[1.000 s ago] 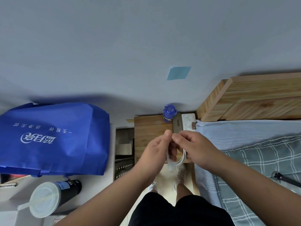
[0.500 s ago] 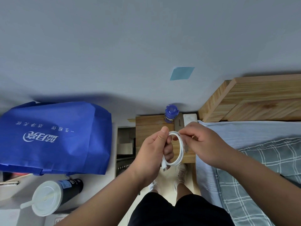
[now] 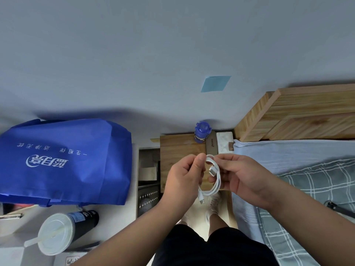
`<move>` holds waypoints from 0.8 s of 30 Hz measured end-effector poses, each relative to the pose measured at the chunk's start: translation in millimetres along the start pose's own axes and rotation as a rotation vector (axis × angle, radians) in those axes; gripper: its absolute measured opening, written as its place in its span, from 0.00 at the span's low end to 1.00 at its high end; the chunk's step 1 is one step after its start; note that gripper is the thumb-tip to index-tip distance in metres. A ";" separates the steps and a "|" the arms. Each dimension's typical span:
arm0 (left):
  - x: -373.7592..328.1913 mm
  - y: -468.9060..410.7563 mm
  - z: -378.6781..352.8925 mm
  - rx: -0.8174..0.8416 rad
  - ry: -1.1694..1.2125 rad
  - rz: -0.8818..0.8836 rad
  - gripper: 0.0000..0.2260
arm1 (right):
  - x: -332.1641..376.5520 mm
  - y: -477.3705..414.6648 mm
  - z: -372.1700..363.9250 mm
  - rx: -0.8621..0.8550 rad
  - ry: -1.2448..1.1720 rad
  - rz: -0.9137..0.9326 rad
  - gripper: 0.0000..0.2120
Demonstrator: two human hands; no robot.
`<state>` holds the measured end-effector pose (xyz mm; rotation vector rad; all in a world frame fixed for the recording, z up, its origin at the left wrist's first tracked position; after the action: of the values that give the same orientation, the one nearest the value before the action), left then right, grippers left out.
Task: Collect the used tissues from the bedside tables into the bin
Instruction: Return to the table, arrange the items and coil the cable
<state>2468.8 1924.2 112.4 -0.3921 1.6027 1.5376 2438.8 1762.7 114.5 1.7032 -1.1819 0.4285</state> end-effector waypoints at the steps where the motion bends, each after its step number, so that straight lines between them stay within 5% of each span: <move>1: -0.7 -0.2 0.2 -0.002 0.012 0.002 0.21 | -1.1 -0.4 0.6 0.005 -0.011 -0.006 0.11; 5: -3.5 -3.3 -1.5 -0.008 0.059 0.019 0.21 | 1.1 -0.6 -0.2 0.080 0.036 0.000 0.09; 11: -14.9 -15.4 3.3 -0.068 -0.014 -0.029 0.20 | 8.4 0.4 -5.4 0.144 0.183 0.038 0.18; 15: -22.3 -24.0 2.1 -0.027 -0.092 -0.109 0.18 | 7.7 0.0 -9.3 0.243 0.518 0.120 0.05; 17: -21.9 -27.8 0.1 0.011 -0.113 -0.133 0.19 | 2.1 -4.4 -4.1 0.246 0.616 0.106 0.09; 24: -15.0 -52.6 7.0 0.054 0.023 0.051 0.16 | -8.0 -14.9 12.9 0.100 0.499 0.159 0.06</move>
<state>2518.5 1915.7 89.9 -0.3425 1.6798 1.5296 2444.8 1756.3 95.1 1.4689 -0.9366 0.9628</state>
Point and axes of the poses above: each hand's wrist, its own y-axis away from the middle knuckle, its own z-axis out of the back of the hand, x = y × z, the point moved 3 cm from there along -y, towards the middle knuckle, and after that the axes turned 15 degrees about z, right-handed, at the moved point
